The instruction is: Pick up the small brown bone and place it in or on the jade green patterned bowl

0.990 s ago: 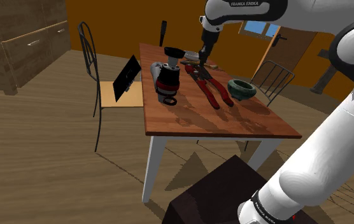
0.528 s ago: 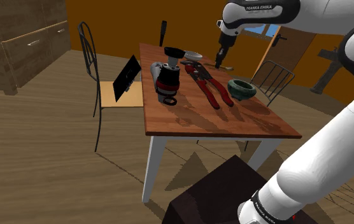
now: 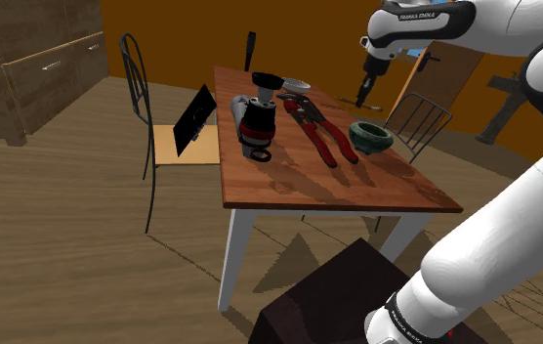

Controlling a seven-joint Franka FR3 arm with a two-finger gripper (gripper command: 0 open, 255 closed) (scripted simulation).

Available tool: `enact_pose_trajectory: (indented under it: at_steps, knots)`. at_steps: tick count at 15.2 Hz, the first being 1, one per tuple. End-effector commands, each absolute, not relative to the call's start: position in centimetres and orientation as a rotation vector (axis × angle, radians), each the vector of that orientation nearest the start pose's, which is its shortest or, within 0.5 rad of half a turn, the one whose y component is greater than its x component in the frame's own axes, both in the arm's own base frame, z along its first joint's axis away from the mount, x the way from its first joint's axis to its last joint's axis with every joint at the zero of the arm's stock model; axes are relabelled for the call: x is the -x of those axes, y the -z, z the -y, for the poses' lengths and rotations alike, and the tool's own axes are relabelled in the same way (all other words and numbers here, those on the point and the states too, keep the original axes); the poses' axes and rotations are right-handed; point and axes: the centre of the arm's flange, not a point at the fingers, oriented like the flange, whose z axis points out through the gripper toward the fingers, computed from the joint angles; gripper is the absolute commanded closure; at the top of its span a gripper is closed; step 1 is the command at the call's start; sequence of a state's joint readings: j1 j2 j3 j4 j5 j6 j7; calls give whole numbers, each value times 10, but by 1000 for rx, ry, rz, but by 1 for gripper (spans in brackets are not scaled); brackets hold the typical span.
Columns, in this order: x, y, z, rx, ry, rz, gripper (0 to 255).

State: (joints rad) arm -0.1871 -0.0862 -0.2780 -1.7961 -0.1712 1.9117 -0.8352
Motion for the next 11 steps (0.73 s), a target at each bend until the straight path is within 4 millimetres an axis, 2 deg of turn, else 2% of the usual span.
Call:
enact_pose_trajectory:
  at_steps: [1, 6, 7, 11]
  knots:
    - [-475, -595, 289, 3302, 122, 689, 255]
    - [-448, -597, 349, 3302, 122, 689, 255]
    - [-439, -597, 368, 3302, 122, 689, 255]
    - [-439, -576, 368, 3302, 122, 689, 255]
